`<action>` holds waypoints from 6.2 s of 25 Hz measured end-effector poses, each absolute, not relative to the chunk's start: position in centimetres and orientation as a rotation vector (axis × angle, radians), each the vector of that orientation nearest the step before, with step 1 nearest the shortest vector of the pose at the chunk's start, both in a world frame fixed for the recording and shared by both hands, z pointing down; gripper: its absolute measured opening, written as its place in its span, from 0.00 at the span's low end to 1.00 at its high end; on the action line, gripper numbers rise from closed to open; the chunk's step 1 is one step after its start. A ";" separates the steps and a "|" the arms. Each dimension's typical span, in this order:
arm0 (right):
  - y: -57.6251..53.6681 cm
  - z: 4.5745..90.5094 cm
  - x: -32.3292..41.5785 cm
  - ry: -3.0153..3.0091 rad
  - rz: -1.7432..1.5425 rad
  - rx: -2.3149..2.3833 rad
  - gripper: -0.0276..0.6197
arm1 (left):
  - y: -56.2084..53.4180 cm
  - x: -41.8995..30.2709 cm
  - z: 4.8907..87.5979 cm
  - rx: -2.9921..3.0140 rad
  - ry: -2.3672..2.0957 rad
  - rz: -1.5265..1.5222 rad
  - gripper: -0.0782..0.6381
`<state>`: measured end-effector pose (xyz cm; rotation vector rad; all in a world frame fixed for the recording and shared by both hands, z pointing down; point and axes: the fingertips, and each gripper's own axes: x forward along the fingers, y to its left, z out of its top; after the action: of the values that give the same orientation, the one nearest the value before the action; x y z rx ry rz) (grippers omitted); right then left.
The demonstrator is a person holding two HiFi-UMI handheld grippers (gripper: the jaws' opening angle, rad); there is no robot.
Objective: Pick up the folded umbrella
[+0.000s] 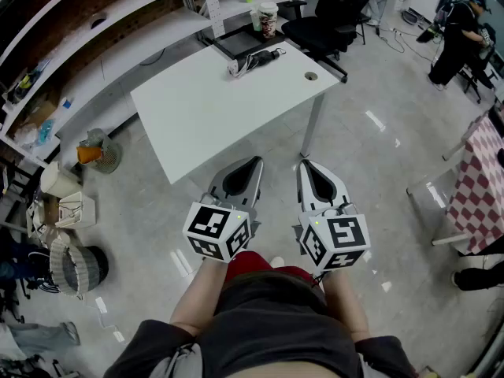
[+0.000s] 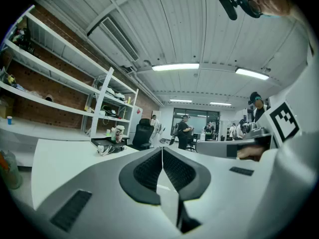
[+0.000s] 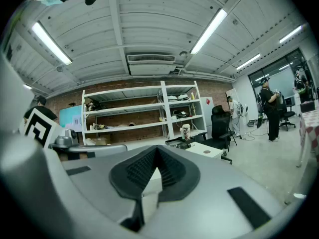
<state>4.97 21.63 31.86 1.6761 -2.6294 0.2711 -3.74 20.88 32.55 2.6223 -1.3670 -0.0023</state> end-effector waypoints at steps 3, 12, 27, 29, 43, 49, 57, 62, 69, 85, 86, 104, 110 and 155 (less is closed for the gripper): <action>21.5 31.7 5.3 -2.635 0.270 1.679 0.07 | 20.8 -3.5 32.4 2.624 -1.366 -0.004 0.13; 21.0 31.2 6.3 -2.645 0.234 1.709 0.07 | 20.3 -2.3 32.0 2.649 -1.352 -0.002 0.13; 21.3 31.3 8.2 -2.663 0.271 1.731 0.07 | 20.3 -0.4 31.4 2.692 -1.339 -0.004 0.13; 21.2 31.3 8.3 -2.667 0.277 1.739 0.07 | 20.1 -0.4 31.4 2.697 -1.343 0.008 0.13; 18.9 31.2 8.0 -2.676 0.278 1.715 0.07 | 17.5 -0.5 31.5 2.702 -1.348 0.045 0.13; 16.5 31.7 8.4 -2.654 0.282 1.726 0.07 | 14.6 -0.6 31.9 2.695 -1.351 0.041 0.13; 11.8 32.3 8.8 -2.627 0.293 1.746 0.07 | 9.4 -0.1 32.4 2.705 -1.313 0.044 0.14; 7.4 33.4 8.6 -2.611 0.332 1.741 0.07 | 5.0 -0.5 33.3 2.681 -1.318 0.051 0.14; 0.3 34.1 7.4 -2.597 0.379 1.722 0.07 | -1.9 -2.3 34.2 2.640 -1.338 0.080 0.14; -11.1 34.7 3.7 -2.584 0.419 1.679 0.07 | -14.1 -5.5 35.0 2.621 -1.340 0.122 0.14; -11.5 34.8 3.5 -2.582 0.419 1.679 0.07 | -14.6 -5.7 35.1 2.620 -1.340 0.124 0.14; -16.0 35.0 1.1 -2.549 0.408 1.674 0.07 | -20.6 -7.8 36.5 2.634 -1.302 0.211 0.16; -16.3 35.2 0.8 -2.537 0.410 1.678 0.07 | -22.0 -8.0 37.5 2.640 -1.296 0.276 0.20; -28.2 40.4 3.1 -2.525 0.532 1.484 0.07 | -36.0 -5.3 48.9 2.559 -1.162 0.972 0.45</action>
<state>3.09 -28.22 40.43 1.4838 -2.5246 0.5319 -5.26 -35.95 48.92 2.5592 -1.1618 0.9718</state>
